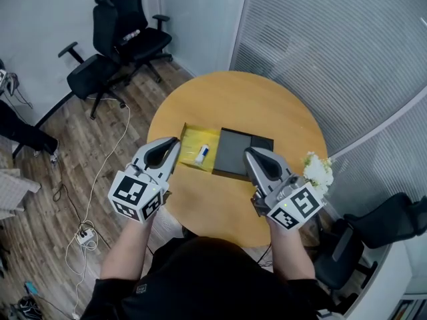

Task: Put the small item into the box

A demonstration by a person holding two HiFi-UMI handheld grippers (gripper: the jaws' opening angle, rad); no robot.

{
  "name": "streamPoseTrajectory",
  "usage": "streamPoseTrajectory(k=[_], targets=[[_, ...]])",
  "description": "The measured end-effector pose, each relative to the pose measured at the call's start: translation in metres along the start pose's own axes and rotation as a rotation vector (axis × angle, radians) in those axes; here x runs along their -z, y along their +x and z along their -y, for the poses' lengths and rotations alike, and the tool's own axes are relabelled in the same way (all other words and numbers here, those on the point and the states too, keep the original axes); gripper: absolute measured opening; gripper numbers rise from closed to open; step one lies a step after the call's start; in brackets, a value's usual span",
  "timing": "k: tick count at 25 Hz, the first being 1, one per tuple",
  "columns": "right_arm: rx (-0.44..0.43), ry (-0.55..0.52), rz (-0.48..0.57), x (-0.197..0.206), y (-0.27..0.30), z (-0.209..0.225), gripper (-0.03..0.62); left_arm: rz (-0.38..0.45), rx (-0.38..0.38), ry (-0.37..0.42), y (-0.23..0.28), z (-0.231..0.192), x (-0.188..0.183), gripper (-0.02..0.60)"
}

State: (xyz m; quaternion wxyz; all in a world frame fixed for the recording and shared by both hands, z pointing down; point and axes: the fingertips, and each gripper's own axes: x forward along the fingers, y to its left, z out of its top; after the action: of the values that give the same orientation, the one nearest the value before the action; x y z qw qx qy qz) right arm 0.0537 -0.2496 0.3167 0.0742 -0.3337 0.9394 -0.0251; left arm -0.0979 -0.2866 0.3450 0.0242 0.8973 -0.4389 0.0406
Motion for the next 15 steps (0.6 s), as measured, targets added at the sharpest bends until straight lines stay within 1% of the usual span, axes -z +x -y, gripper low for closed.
streamPoseTrajectory(k=[4, 15], targets=[[0.006, 0.000, -0.001, 0.001, 0.002, 0.003, 0.035, -0.004, -0.015, -0.030, 0.006, -0.002, 0.006, 0.029], [0.031, -0.007, -0.020, 0.011, 0.000, 0.008, 0.035, -0.026, -0.015, -0.039, 0.008, -0.006, 0.015, 0.029]])
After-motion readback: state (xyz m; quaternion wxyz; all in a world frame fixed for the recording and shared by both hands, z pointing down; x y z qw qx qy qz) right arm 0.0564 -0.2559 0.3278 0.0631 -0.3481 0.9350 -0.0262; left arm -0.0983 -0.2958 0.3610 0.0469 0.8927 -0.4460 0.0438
